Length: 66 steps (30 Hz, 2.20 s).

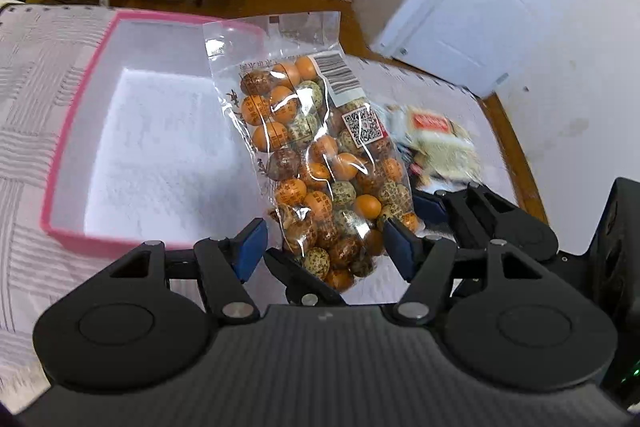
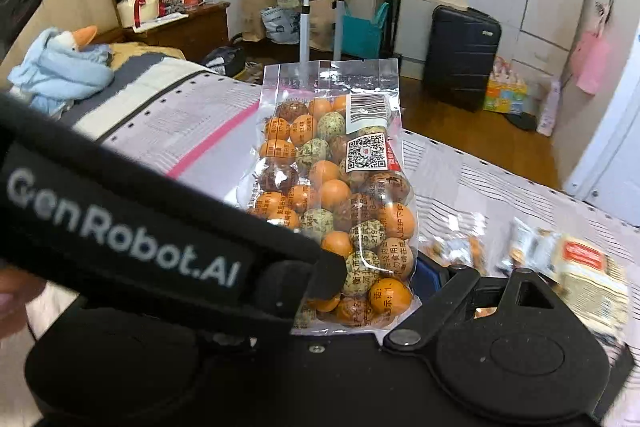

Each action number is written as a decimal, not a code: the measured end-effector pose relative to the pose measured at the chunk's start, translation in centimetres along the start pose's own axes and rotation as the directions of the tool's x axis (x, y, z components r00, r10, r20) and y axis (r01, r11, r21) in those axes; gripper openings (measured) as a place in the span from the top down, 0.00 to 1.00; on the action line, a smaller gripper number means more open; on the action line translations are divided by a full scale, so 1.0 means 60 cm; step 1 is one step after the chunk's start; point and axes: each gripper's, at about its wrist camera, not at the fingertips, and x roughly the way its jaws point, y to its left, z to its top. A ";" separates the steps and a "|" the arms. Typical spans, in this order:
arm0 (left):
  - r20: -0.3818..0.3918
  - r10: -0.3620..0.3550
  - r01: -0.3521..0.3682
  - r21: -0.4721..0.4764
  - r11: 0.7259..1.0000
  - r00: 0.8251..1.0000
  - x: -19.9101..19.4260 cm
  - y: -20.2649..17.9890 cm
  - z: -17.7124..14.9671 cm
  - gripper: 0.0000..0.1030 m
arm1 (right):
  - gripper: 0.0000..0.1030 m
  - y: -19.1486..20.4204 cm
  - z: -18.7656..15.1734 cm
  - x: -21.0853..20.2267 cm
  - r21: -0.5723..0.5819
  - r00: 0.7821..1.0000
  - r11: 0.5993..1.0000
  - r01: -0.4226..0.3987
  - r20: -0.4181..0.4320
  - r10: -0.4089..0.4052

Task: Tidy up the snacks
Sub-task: 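Lift the nut bag with the left tool and carry it over the pink box, then lower the nut bag into the pink box and open the left tool, then reach the left tool to the red-labelled nut bag and grasp it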

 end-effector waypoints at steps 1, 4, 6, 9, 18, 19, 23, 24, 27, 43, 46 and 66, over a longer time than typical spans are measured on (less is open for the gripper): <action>0.002 0.007 -0.007 -0.013 1.000 1.000 0.009 0.009 0.008 0.38 | 0.11 0.001 0.008 0.016 -0.002 1.000 1.000 -0.005 -0.002 0.005; -0.010 0.026 -0.026 -0.035 0.999 1.000 0.037 0.045 0.041 0.39 | 0.11 -0.007 0.025 0.064 0.038 0.999 0.998 -0.041 -0.013 0.042; -0.022 0.039 -0.039 -0.027 0.999 0.999 0.054 0.065 0.062 0.39 | 0.11 -0.012 0.033 0.092 0.086 0.997 0.994 -0.067 -0.021 0.069; -0.049 0.047 -0.048 -0.021 0.999 0.998 0.080 0.092 0.092 0.39 | 0.11 -0.013 0.046 0.131 0.128 0.997 0.989 -0.068 -0.027 0.072; -0.149 -0.013 0.001 -0.084 0.996 0.989 0.148 0.176 0.159 0.39 | 0.09 -0.013 0.082 0.219 0.133 0.993 0.988 -0.082 -0.077 0.092; -0.155 -0.017 0.004 -0.085 0.996 0.988 0.151 0.183 0.159 0.39 | 0.09 -0.014 0.083 0.222 0.126 0.991 0.988 -0.093 -0.079 0.104; -0.171 -0.069 0.050 -0.112 0.992 0.983 0.153 0.210 0.156 0.39 | 0.09 0.007 0.084 0.221 0.057 0.994 0.996 -0.070 -0.080 0.075; -0.176 -0.082 0.061 -0.124 0.990 0.981 0.155 0.218 0.153 0.39 | 0.09 0.014 0.083 0.220 0.039 0.995 0.998 -0.059 -0.082 0.062; -0.189 -0.091 0.062 -0.155 0.986 0.978 0.169 0.235 0.150 0.38 | 0.09 0.023 0.081 0.229 0.041 0.993 0.998 -0.037 -0.108 0.041; -0.118 -0.013 -0.012 -0.209 0.978 0.993 0.175 0.251 0.131 0.36 | 0.07 0.067 0.069 0.196 -0.125 0.997 0.991 0.052 -0.053 -0.059; -0.098 0.008 -0.024 -0.162 0.987 0.995 0.147 0.234 0.127 0.36 | 0.07 0.062 0.057 0.147 -0.121 1.000 0.992 0.024 -0.007 -0.025; -0.107 0.124 -0.099 0.210 0.973 0.987 -0.007 0.057 0.056 0.36 | 0.08 -0.036 -0.022 -0.092 0.032 0.991 0.999 -0.007 0.135 0.002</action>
